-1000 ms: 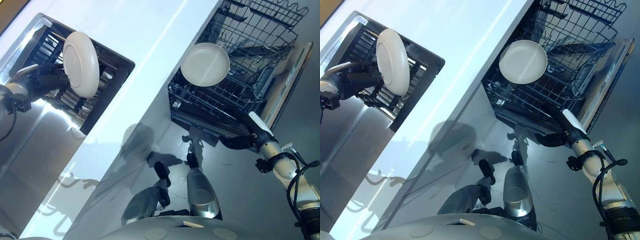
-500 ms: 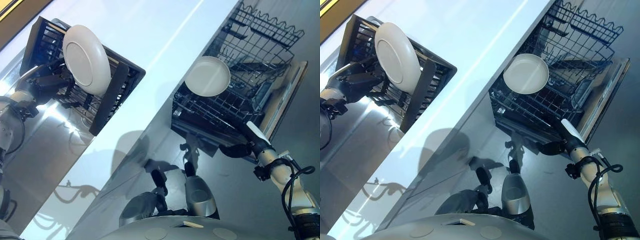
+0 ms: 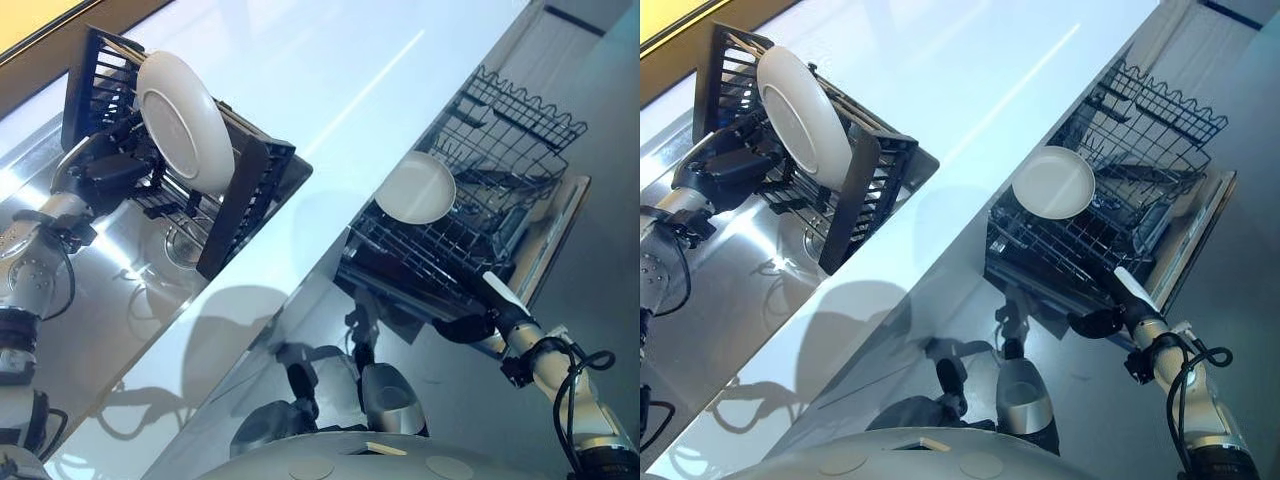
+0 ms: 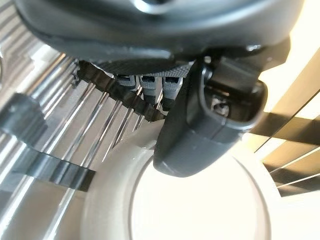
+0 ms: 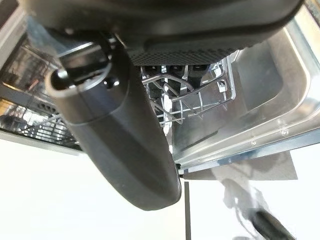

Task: Pick up plates and place into dishwasher.

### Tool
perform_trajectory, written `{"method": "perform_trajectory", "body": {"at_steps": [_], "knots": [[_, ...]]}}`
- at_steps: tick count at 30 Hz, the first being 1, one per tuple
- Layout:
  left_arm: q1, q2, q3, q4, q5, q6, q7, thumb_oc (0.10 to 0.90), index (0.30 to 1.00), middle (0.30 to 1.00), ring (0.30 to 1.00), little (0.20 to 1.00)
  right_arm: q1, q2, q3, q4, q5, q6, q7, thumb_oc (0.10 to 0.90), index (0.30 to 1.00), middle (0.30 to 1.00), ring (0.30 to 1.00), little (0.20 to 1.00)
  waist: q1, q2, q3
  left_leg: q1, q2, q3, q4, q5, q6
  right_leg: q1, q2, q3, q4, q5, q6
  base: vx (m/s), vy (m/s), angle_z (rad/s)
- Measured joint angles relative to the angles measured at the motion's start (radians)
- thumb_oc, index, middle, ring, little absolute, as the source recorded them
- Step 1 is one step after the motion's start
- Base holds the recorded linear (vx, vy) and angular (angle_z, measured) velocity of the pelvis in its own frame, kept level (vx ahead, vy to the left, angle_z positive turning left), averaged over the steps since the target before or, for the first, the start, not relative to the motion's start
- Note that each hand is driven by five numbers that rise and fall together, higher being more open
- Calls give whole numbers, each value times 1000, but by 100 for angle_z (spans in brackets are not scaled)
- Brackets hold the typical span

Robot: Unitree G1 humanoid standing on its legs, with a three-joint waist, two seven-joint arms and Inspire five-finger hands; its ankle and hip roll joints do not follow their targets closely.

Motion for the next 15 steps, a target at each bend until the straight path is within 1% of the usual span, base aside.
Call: {"method": "perform_trajectory", "body": {"at_steps": [2,3,4,5,6,7,9,10,11,12,13,15], "knots": [[68,-57,58,-55,1,0,53,800,900,900,900,900,10,5,17,-2,-16,0,3,800,900,900,900,900,12,4,-14,25,10,1,0,-10,-15,35,8,-2,-27,2,-2,-10,-61,-11],[83,-83,67,-73,7,-3,78,800,900,900,900,900,13,4,18,-2,-17,1,3,800,900,900,900,900,20,9,-20,33,12,1,0,-12,-18,47,11,-2,-34,2,-2,-18,-67,-4],[97,-108,75,-93,46,-2,105,800,900,900,900,900,22,0,19,-2,-17,2,3,800,900,900,900,900,21,16,-35,32,14,0,0,-13,-21,46,17,-4,-35,2,-2,-33,-66,1],[117,-128,87,-114,134,4,131,800,900,900,900,900,30,-12,21,-3,-17,4,10,800,900,900,900,900,18,25,-52,34,16,-6,0,-17,-26,48,20,-7,-35,2,-2,-64,-87,-7],[130,-134,91,-130,268,16,158,800,900,900,900,900,32,-18,23,-9,-17,4,28,800,900,900,900,900,22,30,-65,45,18,-9,0,-18,-27,57,21,-8,-37,2,-2,-62,-77,-11],[142,-128,85,-131,415,19,170,800,900,900,900,900,35,-22,25,-26,-14,4,40,800,900,900,900,900,20,37,-73,50,18,-11,0,-19,-28,65,21,-8,-40,2,-2,-70,-80,-18],[153,-113,57,-137,633,38,182,800,900,900,900,900,45,-37,28,-70,-11,4,59,800,900,900,900,900,15,55,-90,50,21,-20,0,-29,-40,65,24,-8,-52,1,-3,-58,-67,-20],[161,-103,56,-137,717,50,182,800,900,900,900,900,45,-45,29,-87,-8,4,66,800,900,900,900,900,14,60,-93,47,20,-28,-1,-29,-40,65,24,-9,-63,4,-7,-65,-92,-22],[164,-63,37,-135,826,71,174,800,900,900,900,900,41,-55,31,-95,16,4,73,800,900,900,900,900,12,64,-96,42,22,-38,-1,-30,-40,65,27,-9,-84,18,-27,-51,-81,-12],[165,-24,19,-134,899,92,151,800,900,900,900,900,34,-57,31,-95,29,4,77,800,900,900,900,900,11,66,-96,38,25,-41,-1,-30,-40,65,31,-12,-96,28,-40,-48,-85,0],[167,1,12,-133,957,103,125,800,900,900,900,900,34,-58,31,-94,37,4,81,800,900,900,900,900,11,66,-96,34,30,-47,-1,-30,-40,65,38,-13,-101,34,-46,-35,-70,12],[164,49,-1,-137,1023,123,86,800,900,900,900,900,34,-58,35,-94,57,5,80,800,900,900,900,900,19,67,-97,30,40,-55,-1,-30,-40,63,48,-24,-101,38,-51,-39,-84,12]]}}
